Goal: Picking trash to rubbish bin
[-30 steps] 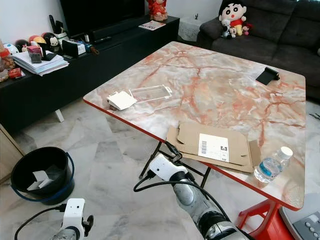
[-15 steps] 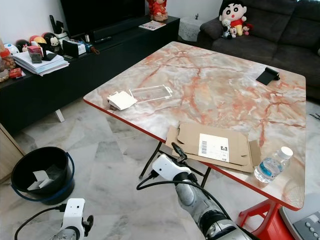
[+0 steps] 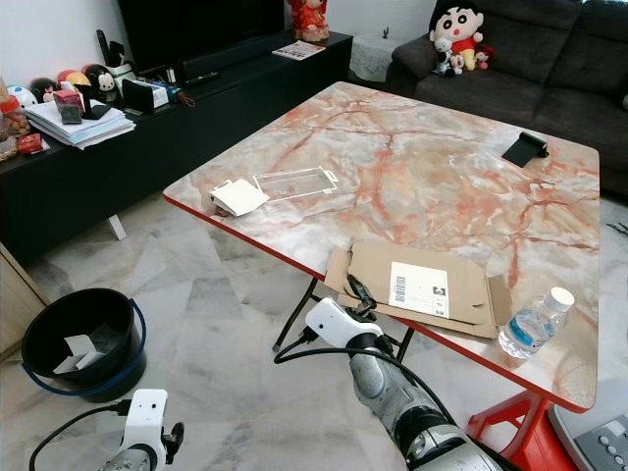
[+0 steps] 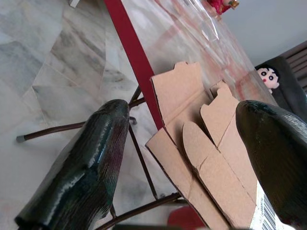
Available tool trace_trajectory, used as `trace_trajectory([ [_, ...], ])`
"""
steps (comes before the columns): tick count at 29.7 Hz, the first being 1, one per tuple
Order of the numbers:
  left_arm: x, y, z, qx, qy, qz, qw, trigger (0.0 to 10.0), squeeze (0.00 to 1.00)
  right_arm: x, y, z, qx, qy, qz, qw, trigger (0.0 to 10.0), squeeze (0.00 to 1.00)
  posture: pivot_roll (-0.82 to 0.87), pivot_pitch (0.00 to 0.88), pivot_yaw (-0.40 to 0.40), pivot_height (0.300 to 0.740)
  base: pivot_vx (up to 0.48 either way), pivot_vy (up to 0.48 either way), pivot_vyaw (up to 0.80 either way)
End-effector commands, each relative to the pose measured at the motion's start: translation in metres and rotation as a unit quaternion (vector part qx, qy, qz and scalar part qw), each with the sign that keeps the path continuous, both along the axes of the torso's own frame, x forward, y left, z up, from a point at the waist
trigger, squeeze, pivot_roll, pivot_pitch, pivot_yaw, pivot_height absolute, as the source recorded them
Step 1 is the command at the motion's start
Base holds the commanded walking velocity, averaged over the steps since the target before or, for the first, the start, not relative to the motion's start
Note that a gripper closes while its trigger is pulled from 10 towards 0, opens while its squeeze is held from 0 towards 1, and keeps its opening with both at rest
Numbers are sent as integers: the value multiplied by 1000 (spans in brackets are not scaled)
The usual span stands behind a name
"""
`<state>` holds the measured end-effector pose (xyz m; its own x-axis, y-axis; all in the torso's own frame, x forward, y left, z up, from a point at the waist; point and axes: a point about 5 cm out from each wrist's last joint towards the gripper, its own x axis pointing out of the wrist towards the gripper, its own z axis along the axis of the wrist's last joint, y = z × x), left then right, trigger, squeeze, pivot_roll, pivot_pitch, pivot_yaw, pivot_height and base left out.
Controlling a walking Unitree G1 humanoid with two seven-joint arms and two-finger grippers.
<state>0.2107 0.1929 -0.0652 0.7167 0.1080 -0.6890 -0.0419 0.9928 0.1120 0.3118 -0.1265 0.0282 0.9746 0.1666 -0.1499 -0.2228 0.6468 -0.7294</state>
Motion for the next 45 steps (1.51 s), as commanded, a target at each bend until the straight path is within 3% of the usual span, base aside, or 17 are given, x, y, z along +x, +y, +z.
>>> trace_trajectory([
  [1,2,0,1,6,5,-5,1000,10000,0,5,0,4,1,-5,-13,1000,10000,0,21,0,-51,740,0,0,0],
  [6,4,1,2,7,3,-5,1000,10000,0,4,-8,0,-24,9,-41,999,10000,0,21,0,-51,740,0,0,0],
  [20,4,1,2,7,2,-1,1000,10000,0,4,-15,-1,-12,12,-68,998,10000,0,29,0,-55,740,0,0,0],
  [21,4,1,2,8,2,0,1000,10000,0,4,-15,-1,-11,12,-69,997,5608,0,29,0,-55,740,0,0,0],
  [22,4,1,2,8,2,0,1000,10000,0,4,-15,-1,-10,12,-69,997,1961,0,29,0,-55,740,0,0,0],
  [23,4,1,2,8,2,0,1000,10000,0,4,-15,-1,-10,12,-69,997,1961,0,29,0,-55,740,0,0,0],
  [24,4,1,2,8,2,0,1000,10000,0,5,-15,-1,-9,13,-70,997,0,0,28,0,-54,740,0,0,0],
  [45,5,0,2,5,4,-1,1000,10000,0,4,-12,-3,-4,24,-66,998,0,0,30,0,-56,740,0,0,0],
])
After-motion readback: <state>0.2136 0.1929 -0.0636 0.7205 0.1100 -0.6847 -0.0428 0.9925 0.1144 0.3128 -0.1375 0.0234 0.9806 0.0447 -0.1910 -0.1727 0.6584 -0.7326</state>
